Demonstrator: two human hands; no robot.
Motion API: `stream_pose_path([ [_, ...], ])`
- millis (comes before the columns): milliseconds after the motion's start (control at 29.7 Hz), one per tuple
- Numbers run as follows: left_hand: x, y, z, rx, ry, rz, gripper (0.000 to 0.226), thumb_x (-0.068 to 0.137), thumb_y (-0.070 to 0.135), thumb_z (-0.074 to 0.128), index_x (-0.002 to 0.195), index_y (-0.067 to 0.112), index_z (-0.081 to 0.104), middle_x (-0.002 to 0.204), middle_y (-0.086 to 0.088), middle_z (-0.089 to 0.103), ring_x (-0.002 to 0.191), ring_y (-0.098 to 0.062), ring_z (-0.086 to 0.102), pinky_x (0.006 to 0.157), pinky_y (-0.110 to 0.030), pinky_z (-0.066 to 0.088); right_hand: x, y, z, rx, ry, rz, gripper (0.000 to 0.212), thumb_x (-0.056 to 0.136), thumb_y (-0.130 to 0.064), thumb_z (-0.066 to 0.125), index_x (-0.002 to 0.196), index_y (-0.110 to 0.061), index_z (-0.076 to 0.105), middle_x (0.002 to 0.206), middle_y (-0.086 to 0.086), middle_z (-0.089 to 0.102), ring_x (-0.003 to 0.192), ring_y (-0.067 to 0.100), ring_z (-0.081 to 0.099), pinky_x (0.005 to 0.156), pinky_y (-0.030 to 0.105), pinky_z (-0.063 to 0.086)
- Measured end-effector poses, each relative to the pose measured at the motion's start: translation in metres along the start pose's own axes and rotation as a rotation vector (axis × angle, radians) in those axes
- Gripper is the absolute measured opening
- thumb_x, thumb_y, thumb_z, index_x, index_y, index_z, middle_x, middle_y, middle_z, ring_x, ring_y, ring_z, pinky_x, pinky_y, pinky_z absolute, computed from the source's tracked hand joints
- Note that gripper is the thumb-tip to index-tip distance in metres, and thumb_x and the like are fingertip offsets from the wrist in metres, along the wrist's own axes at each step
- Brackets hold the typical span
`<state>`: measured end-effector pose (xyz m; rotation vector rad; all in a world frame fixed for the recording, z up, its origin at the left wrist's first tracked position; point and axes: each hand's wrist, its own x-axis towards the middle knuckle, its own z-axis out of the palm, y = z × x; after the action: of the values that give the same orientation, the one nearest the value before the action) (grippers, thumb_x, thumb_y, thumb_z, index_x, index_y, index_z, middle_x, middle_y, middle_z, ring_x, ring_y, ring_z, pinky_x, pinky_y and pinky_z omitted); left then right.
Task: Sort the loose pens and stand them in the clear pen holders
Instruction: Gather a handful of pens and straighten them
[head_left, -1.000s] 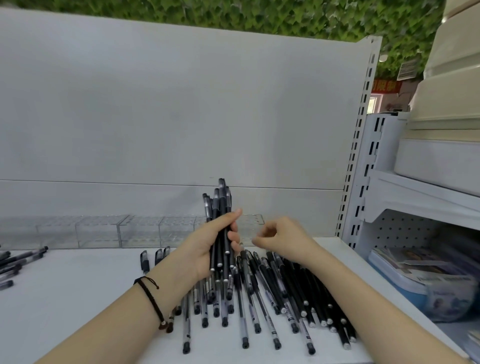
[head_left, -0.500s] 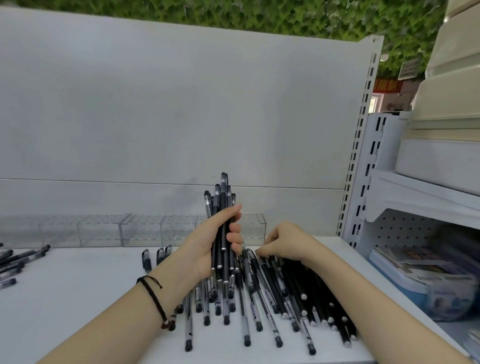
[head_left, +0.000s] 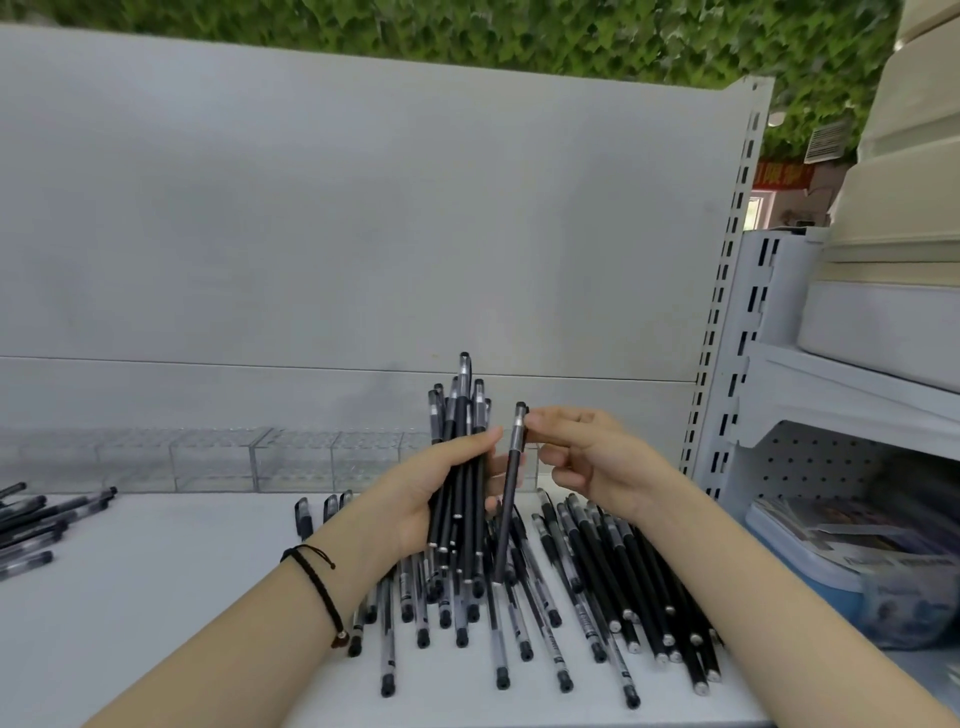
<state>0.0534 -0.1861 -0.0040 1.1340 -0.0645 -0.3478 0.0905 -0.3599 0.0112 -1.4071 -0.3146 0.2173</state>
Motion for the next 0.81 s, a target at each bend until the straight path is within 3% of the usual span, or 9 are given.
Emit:
stream_pose_path([
  [101, -0.002, -0.002, 0.004, 0.071, -0.061, -0.03, 0.037, 0.074, 0.029, 0.07, 0.103, 0.005, 0.068, 0.106, -0.011, 0.074, 0.091, -0.022, 0.072, 0.073, -0.032, 0.058, 0.0, 0.0, 0.004, -0.034, 0.016, -0.067, 0.005, 0.088, -0.006, 0.064, 0.093, -0.006, 0.064, 0.071, -0.003, 0.067, 0.046, 0.005, 0.042, 0.035, 0.015, 0.026],
  [202, -0.004, -0.002, 0.004, 0.068, -0.045, -0.052, 0.036, 0.074, 0.028, 0.072, 0.098, 0.001, 0.068, 0.096, -0.013, 0.074, 0.08, -0.024, 0.073, 0.083, -0.041, 0.058, -0.001, -0.001, 0.006, -0.052, 0.04, -0.129, 0.004, 0.089, -0.007, 0.063, 0.087, -0.009, 0.064, 0.067, -0.006, 0.065, 0.047, 0.005, 0.04, 0.037, 0.015, 0.024],
  [370, -0.006, -0.004, 0.005, 0.132, -0.12, -0.039, 0.022, 0.071, 0.028, 0.079, 0.07, 0.011, 0.065, 0.066, -0.004, 0.058, 0.054, -0.015, 0.057, 0.058, -0.029, 0.055, -0.005, 0.0, 0.011, -0.184, 0.061, -0.225, 0.003, 0.089, -0.012, 0.066, 0.087, -0.013, 0.064, 0.057, -0.006, 0.049, 0.047, 0.005, 0.04, 0.039, 0.016, 0.027],
  [504, -0.013, -0.003, 0.011, 0.07, -0.127, 0.075, 0.014, 0.069, 0.018, 0.077, 0.063, 0.018, 0.064, 0.06, 0.004, 0.044, 0.043, -0.006, 0.042, 0.042, -0.02, 0.043, -0.011, -0.005, 0.024, -0.286, 0.135, -0.364, 0.013, 0.086, -0.009, 0.069, 0.095, -0.015, 0.063, 0.079, -0.008, 0.06, 0.051, 0.005, 0.045, 0.045, 0.018, 0.037],
  [572, -0.018, 0.002, 0.011, 0.071, -0.15, 0.107, 0.012, 0.072, 0.015, 0.075, 0.064, 0.018, 0.066, 0.057, 0.005, 0.042, 0.041, -0.005, 0.041, 0.042, -0.018, 0.041, -0.016, -0.01, 0.032, -0.304, 0.123, -0.427, 0.02, 0.087, -0.007, 0.068, 0.105, -0.014, 0.062, 0.091, -0.006, 0.06, 0.054, 0.008, 0.047, 0.05, 0.02, 0.042],
  [639, -0.023, 0.009, 0.007, 0.102, -0.16, 0.147, 0.012, 0.073, 0.012, 0.074, 0.076, 0.014, 0.063, 0.058, 0.004, 0.044, 0.043, -0.006, 0.042, 0.043, -0.019, 0.042, -0.02, -0.017, 0.042, -0.304, 0.114, -0.461, 0.024, 0.087, -0.007, 0.068, 0.109, -0.015, 0.062, 0.093, -0.004, 0.059, 0.056, 0.01, 0.05, 0.056, 0.02, 0.047],
  [706, -0.032, 0.016, -0.005, 0.144, -0.178, 0.182, 0.018, 0.076, 0.009, 0.076, 0.083, 0.012, 0.059, 0.059, 0.002, 0.047, 0.046, -0.009, 0.046, 0.047, -0.022, 0.044, -0.024, -0.023, 0.056, -0.297, 0.088, -0.485, 0.025, 0.086, -0.005, 0.068, 0.108, -0.014, 0.063, 0.092, -0.002, 0.059, 0.058, 0.008, 0.054, 0.06, 0.02, 0.049],
  [807, -0.05, 0.026, -0.03, 0.276, -0.167, 0.252, 0.013, 0.075, 0.015, 0.073, 0.078, 0.013, 0.06, 0.062, 0.0, 0.051, 0.054, -0.014, 0.052, 0.055, -0.027, 0.048, -0.028, -0.025, 0.083, -0.316, 0.019, -0.509, 0.02, 0.085, -0.003, 0.069, 0.102, -0.012, 0.065, 0.092, 0.006, 0.066, 0.065, 0.007, 0.06, 0.063, 0.021, 0.05],
])
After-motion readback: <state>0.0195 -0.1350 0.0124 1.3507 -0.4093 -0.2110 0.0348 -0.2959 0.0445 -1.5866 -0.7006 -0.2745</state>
